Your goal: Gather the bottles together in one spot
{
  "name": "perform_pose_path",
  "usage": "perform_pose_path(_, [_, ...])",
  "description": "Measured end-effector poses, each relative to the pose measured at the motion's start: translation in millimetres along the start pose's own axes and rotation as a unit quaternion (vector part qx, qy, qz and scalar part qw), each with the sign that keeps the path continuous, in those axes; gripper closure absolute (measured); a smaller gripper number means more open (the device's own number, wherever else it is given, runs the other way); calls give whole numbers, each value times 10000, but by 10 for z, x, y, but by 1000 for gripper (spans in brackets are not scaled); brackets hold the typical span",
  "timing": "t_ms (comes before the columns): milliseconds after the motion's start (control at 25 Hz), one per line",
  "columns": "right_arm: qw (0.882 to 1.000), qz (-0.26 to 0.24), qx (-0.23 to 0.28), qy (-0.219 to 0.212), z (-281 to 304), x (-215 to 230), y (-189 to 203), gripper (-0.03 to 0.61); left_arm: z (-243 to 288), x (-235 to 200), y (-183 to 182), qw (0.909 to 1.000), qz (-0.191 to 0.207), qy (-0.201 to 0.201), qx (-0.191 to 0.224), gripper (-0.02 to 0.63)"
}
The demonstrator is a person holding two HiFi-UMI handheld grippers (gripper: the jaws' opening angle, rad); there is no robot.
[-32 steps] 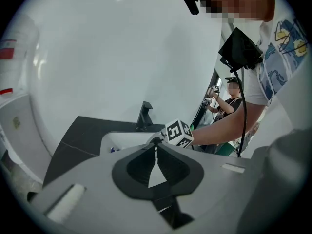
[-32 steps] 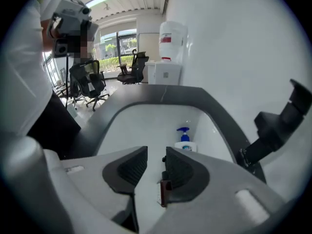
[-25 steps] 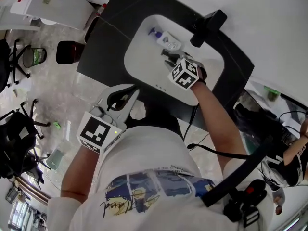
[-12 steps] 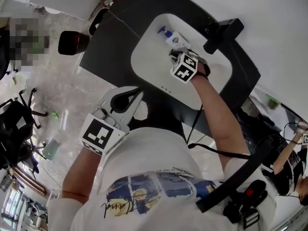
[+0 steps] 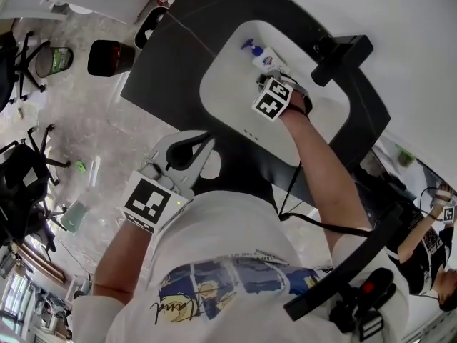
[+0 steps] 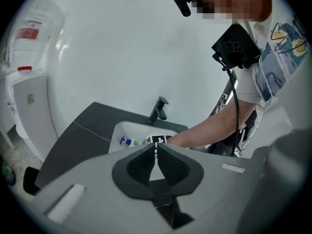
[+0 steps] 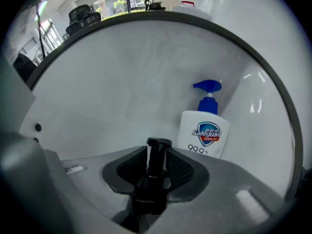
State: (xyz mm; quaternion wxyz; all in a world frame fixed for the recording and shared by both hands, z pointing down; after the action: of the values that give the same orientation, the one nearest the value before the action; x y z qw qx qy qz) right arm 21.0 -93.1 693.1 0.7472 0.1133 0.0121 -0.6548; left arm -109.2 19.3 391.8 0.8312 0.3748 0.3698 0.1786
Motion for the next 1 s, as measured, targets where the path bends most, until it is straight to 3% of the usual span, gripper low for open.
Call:
perform_pose_path(360, [9995,-146,-260,48,89,8,24,476,-2,-56,127,9999,-97,-54,-37,597])
perform_pose_path(1000, [9923,579,597,915,-476,121,83,495,70,36,-47,9989,332,291,-136,597])
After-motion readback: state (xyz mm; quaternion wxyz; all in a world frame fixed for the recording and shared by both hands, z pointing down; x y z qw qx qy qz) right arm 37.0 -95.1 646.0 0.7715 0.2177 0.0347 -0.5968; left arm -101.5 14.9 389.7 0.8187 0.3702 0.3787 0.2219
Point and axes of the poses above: the fingertips, and each gripper's own axes: z forward along the fingers, x to its right, y out of its underside, the point moved 2 cm from there along -z, backward along the fingers, and after that the axes turned 8 degrees about y, right-handed, at the moved point
